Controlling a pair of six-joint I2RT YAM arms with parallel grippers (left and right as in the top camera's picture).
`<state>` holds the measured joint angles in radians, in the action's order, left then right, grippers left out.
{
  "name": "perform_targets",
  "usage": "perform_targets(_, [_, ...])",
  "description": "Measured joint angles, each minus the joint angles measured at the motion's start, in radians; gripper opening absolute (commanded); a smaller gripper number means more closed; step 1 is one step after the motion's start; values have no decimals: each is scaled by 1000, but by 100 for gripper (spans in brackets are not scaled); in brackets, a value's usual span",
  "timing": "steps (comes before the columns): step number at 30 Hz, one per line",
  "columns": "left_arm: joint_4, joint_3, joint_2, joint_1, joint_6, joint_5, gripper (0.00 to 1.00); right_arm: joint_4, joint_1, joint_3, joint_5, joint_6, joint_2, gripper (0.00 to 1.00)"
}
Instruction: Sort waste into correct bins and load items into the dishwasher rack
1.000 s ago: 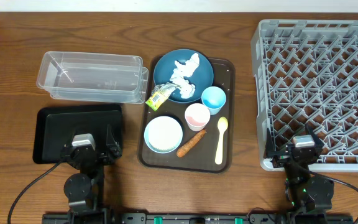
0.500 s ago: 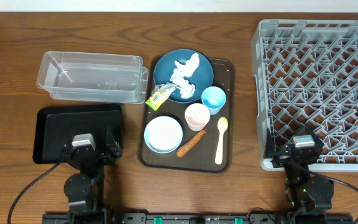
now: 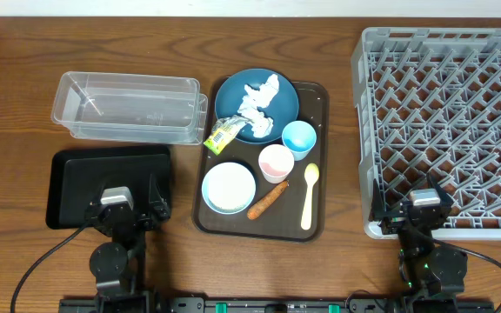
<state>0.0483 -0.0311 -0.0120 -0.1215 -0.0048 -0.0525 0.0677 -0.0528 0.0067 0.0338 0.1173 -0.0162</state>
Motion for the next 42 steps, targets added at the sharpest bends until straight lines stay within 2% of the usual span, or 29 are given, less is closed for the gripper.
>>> perform_targets(17, [0,0,0,0,-2,0,96,-1,0,0,11,0,0,99])
perform_targets(27, [38,-16,-28,0,-66,-4,96,-3,0,0,-12,-54,0,99])
perform_targets(34, [138,-129,-245,0,-74,-9,96,-1,0,29,-39,-81,-33,99])
perform_targets(38, [177,-313,-452,0,-74,-12,96,0,0,109,-55,-84,-136,99])
perform_targets(42, [293,-514,-656,0,-74,-16,96,3,0,219,-61,-85,-298,99])
